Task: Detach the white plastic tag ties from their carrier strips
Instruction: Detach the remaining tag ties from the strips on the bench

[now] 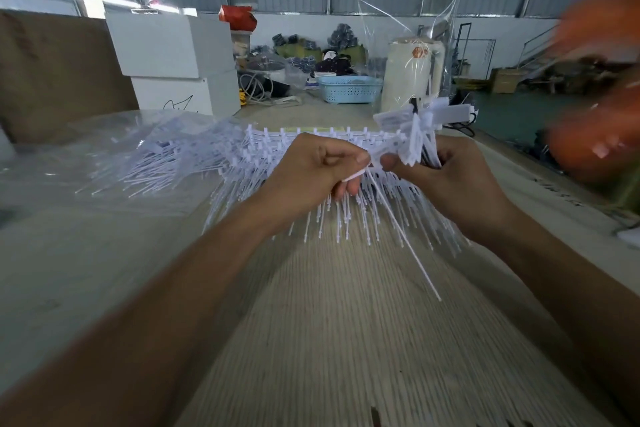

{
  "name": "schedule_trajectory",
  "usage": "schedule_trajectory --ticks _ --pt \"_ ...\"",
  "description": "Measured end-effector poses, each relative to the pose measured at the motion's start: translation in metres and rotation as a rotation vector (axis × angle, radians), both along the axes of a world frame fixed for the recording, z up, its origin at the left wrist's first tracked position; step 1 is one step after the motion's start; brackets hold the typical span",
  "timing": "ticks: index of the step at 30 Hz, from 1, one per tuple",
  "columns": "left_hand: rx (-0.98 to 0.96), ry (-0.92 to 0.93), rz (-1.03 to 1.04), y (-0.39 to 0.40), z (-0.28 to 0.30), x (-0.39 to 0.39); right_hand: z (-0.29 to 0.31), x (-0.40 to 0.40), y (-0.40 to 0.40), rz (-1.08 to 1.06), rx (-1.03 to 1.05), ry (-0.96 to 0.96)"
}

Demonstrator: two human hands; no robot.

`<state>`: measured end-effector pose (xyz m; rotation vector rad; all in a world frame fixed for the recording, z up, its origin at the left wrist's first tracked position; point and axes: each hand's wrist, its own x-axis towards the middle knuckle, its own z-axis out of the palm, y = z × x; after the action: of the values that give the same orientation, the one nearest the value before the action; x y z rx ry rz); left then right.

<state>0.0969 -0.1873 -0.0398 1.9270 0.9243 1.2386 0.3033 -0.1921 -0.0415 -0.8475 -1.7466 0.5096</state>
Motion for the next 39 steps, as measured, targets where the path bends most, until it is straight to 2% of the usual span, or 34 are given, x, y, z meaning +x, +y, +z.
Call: schedule_trajectory --ticks 10,15,17,19,23,26,28,30,32,35,39 --pt "-0.265 -0.141 -0.095 0.000 -0.001 0.001 0.005 0.005 -0.002 0.046 0.253 -0.234" --pt "-0.350 -0.091 -0.259 -0.002 0.000 -0.004 0.010 0.015 0.006 0.032 0.417 -0.385" --pt "-0.341 -0.081 -0.235 -0.002 0.001 -0.004 0.007 0.018 0.008 0.031 0.383 -0.359" --pt "-0.234 -0.023 -0.118 -0.002 0.002 -0.003 0.003 0.015 0.007 0.017 0.288 -0.310" --pt "0.104 0.237 0.165 -0.002 0.003 0.004 -0.004 0.001 0.004 -0.136 0.173 -0.207" --pt "0.282 0.426 0.269 -0.004 0.003 0.009 -0.011 -0.012 0.008 -0.201 0.088 -0.122" --pt "0.367 0.571 0.320 -0.004 0.003 0.010 -0.013 -0.019 0.008 -0.284 0.089 -0.129" --pt "0.443 0.641 0.349 -0.004 0.002 0.010 -0.011 -0.015 0.009 -0.364 0.096 -0.144" --pt "0.438 0.550 0.351 -0.005 0.003 0.012 -0.007 -0.005 0.011 -0.323 0.017 -0.062" --pt "0.302 0.309 0.336 -0.005 0.003 0.013 -0.005 0.002 0.009 -0.136 -0.213 0.085" --pt "0.235 0.184 0.311 -0.005 0.000 0.014 -0.009 -0.017 -0.002 0.050 -0.334 0.046"
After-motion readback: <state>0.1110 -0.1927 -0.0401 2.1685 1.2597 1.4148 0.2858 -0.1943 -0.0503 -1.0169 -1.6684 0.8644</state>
